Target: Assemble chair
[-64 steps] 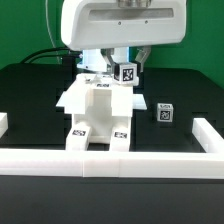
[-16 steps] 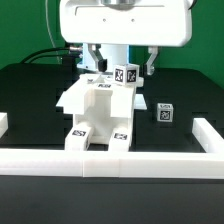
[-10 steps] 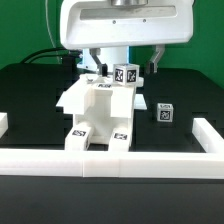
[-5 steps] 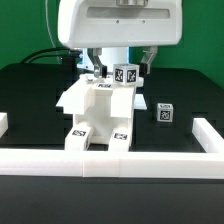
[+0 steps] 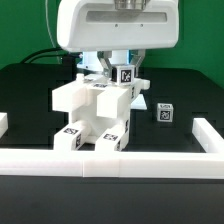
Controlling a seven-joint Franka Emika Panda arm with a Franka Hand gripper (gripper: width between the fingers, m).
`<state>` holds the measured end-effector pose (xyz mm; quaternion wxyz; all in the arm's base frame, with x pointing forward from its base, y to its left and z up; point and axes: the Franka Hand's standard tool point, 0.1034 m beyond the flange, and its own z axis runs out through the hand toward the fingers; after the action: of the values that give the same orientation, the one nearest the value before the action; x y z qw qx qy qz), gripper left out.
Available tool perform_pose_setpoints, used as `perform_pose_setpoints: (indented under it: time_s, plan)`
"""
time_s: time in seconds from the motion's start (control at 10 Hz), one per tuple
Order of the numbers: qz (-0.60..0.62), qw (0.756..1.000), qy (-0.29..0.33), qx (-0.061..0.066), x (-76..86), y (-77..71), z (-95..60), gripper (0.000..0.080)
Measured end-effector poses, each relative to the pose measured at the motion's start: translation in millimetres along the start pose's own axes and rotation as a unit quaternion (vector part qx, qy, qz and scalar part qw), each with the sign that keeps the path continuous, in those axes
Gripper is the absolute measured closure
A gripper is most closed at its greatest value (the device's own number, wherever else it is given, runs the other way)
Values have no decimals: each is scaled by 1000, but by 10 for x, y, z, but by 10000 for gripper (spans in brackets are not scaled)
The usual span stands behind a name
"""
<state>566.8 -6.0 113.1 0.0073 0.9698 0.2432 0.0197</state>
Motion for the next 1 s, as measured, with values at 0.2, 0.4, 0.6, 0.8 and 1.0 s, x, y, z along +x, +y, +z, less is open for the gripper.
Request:
perform_pose_setpoints:
  time_s: [0.2,0.4,0.6,0.8,1.0]
  plan:
    - [28,1000,0,1,-1,-2,4,534]
    - [110,994,0,2,0,-5,7,534]
    - [190,982,1,4,3,4,11,532]
    - [278,960,3,12,4,9,14,532]
    - [375,927,5,23,6,8,16,532]
